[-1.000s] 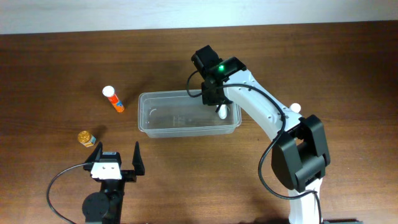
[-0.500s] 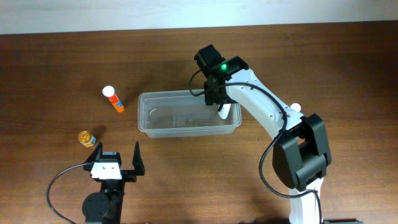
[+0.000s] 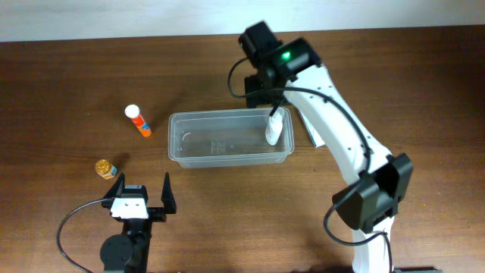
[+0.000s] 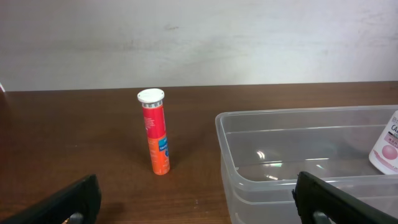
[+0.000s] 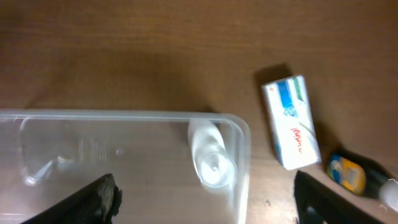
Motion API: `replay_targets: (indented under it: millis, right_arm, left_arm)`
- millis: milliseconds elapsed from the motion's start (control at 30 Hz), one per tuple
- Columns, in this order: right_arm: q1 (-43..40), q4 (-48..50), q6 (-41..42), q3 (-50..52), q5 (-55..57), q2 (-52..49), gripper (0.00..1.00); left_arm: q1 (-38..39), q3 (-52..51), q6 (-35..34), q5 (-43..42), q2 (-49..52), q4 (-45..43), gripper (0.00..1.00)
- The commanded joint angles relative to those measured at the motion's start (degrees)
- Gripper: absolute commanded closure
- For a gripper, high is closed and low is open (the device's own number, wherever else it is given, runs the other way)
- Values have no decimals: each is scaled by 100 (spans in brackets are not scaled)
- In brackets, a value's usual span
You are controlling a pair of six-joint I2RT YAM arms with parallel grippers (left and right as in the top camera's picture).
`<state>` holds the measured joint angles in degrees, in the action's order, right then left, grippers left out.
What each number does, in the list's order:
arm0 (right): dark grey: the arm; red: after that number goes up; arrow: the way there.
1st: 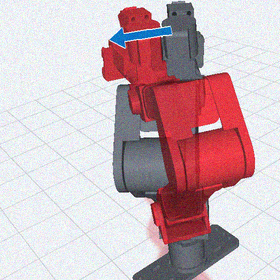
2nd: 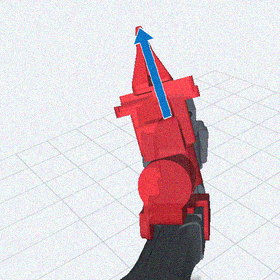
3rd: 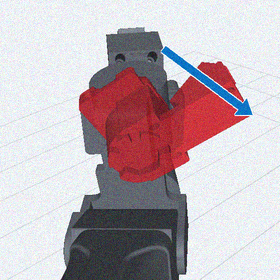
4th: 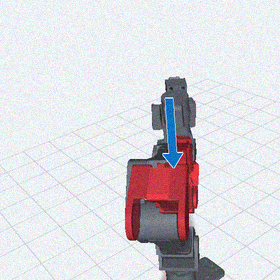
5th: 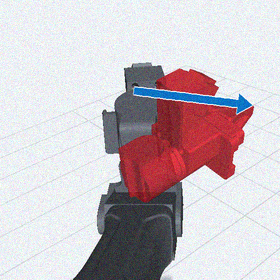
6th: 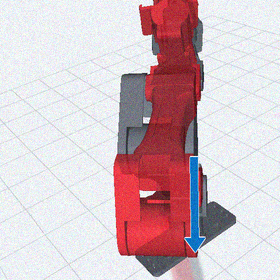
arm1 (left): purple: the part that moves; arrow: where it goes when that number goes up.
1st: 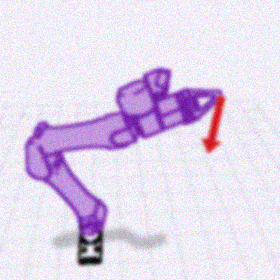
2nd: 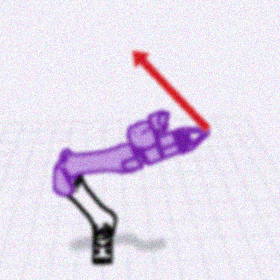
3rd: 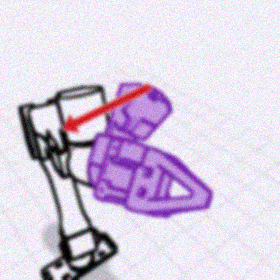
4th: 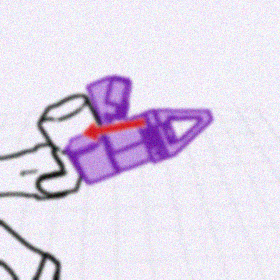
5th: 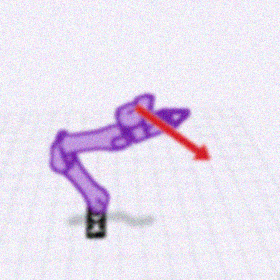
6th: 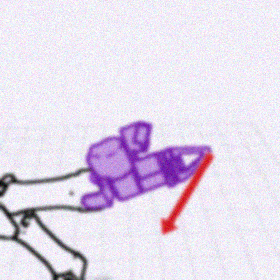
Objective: Pack container
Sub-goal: 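Release the spray bottle and move the right gripper to the dark bottle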
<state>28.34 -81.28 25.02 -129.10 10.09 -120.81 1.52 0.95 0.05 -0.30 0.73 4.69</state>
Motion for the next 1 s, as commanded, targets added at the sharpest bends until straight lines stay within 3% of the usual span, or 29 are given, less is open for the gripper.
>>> replay_targets:
  millis: [0, 200, 500, 967]
  right_arm:
    - [-271, -487, -101, -713, 94, 164, 15]
    - [-1073, -1574, -101, -1279, 94, 164, 11]
    - [-2190, -1609, -850, -1021, -791, 229, 10]
    - [-2997, -1241, -1099, 1902, -153, 1556, 8]
  left_arm:
    - [-20, -44, 87, -83, -37, -2, 1]
    - [-20, -44, 85, -83, -37, -2, 0]
    - [-20, -44, 87, -83, -37, -2, 0]
    - [-20, -44, 85, -83, -37, -2, 1]
